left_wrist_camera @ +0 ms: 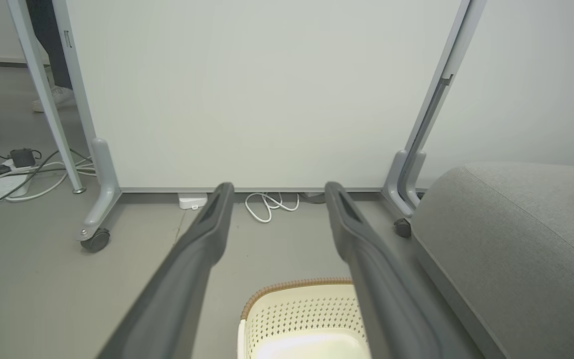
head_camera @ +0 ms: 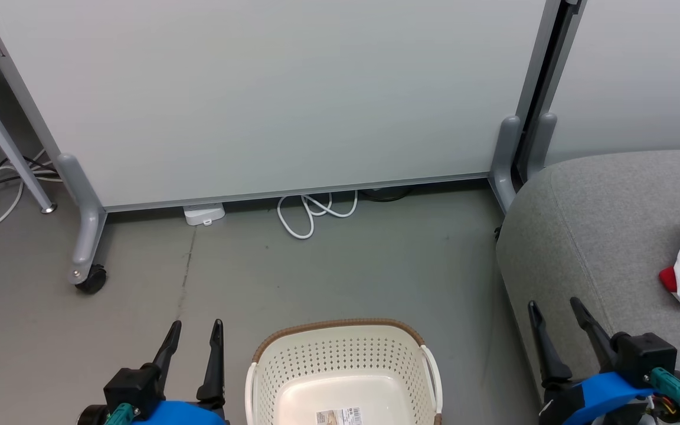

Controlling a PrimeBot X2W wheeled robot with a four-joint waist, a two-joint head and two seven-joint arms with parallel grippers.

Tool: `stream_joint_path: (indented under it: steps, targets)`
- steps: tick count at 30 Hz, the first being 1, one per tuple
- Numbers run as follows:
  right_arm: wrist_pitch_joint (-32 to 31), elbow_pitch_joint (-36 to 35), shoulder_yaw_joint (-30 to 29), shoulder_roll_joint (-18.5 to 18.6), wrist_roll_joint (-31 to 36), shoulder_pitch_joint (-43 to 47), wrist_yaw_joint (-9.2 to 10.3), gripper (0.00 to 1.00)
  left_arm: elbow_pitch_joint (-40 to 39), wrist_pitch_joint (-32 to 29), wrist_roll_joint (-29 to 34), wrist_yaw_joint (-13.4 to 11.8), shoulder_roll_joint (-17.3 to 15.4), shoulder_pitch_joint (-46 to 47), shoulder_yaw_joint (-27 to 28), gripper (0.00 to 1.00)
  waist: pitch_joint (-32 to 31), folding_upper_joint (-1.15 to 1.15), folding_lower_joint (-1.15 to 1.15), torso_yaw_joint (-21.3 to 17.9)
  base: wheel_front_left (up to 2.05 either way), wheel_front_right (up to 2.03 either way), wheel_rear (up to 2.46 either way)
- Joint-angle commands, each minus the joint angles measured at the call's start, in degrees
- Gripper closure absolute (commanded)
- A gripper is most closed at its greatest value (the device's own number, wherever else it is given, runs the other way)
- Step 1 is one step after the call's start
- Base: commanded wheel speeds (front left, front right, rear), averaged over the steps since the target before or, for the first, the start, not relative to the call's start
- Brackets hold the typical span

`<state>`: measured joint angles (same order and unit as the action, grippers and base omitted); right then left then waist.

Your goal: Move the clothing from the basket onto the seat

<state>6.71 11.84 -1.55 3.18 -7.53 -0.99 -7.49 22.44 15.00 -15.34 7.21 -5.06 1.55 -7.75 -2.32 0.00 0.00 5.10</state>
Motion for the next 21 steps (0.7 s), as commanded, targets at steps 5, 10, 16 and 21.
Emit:
stream_joint_path:
  steps: [5, 10, 16, 21]
  targets:
    - [0.5, 0.4, 0.1, -0.2, -0.2, -0.2, -0.01, 0.00, 0.2, 0.3, -0.4, 0.4, -0.4, 0.4, 0.0, 0.00, 0.1, 0.00, 0.00, -0.1, 0.00, 0.00, 0.00]
    - [0.4, 1.5, 0.2, -0.1, -0.1, 0.2, 0.00, 1.00, 0.8, -0.1, -0.4, 0.0, -0.1, -0.4, -0.2, 1.00, 0.2, 0.00, 0.00, -0.2, 0.00, 0.00, 0.00]
    - [-0.4, 3.8, -0.3, -0.2, -3.1, 0.3, 0.00, 1.00, 2.3, -1.1, -3.2, 0.0, 0.3, -1.7, 0.3, 1.00, 0.3, 0.00, 0.00, -0.3, 0.00, 0.00, 0.00]
    - [-1.4, 3.6, -0.7, -0.2, -8.9, -0.1, 0.00, 1.00, 1.5, -2.6, -8.4, 0.0, 0.4, -1.2, 1.3, 1.00, 0.4, 0.00, 0.00, -0.5, 0.00, 0.00, 0.00]
